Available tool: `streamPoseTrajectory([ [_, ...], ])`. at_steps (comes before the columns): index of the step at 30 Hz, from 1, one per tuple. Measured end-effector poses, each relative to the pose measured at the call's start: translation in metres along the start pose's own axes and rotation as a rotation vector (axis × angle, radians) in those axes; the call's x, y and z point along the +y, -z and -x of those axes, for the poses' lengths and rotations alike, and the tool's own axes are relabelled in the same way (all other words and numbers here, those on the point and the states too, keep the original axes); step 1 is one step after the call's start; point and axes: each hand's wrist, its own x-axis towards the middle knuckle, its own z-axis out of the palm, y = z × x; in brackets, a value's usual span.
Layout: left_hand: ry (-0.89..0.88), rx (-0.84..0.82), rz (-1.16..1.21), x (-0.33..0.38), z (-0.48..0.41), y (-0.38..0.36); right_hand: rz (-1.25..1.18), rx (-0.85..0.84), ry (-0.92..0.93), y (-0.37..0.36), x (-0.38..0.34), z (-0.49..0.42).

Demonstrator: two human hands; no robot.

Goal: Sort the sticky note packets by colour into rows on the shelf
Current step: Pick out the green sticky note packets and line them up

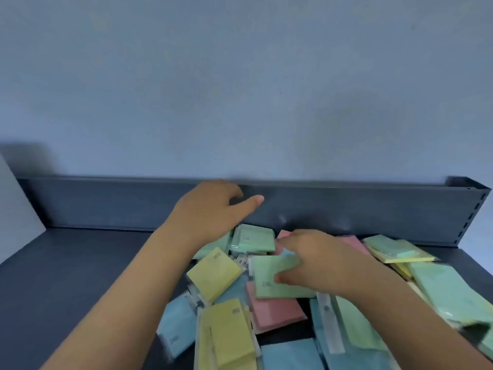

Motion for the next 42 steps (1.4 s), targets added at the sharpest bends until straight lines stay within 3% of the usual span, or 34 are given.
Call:
streamPoseTrajectory([
  [4,-0.007,-0.041,0.010,-0.014,0.010,-0.012,0.032,-0.103,-0.067,-0.007,-0.004,0.000],
  [10,-0.042,-0.088,0.093,-0.028,0.024,-0.023,0.020,-0.102,-0.075,-0.004,-0.009,-0.006],
  [17,0.004,-0.193,0.543,-0.032,0.038,-0.011,-0.348,0.186,-0.044,0.014,-0.016,-0.012],
  [25,0.076,-0.080,0.892,-0.052,0.046,0.011,-0.772,0.341,-0.013,0.028,-0.064,-0.013],
  [31,0.161,0.087,0.979,-0.090,0.060,0.027,-0.770,0.313,-0.046,0.021,-0.082,-0.032],
  [42,0.461,0.364,1.011,-0.174,0.090,0.056,-0.723,0.166,0.148,-0.003,-0.171,-0.113],
])
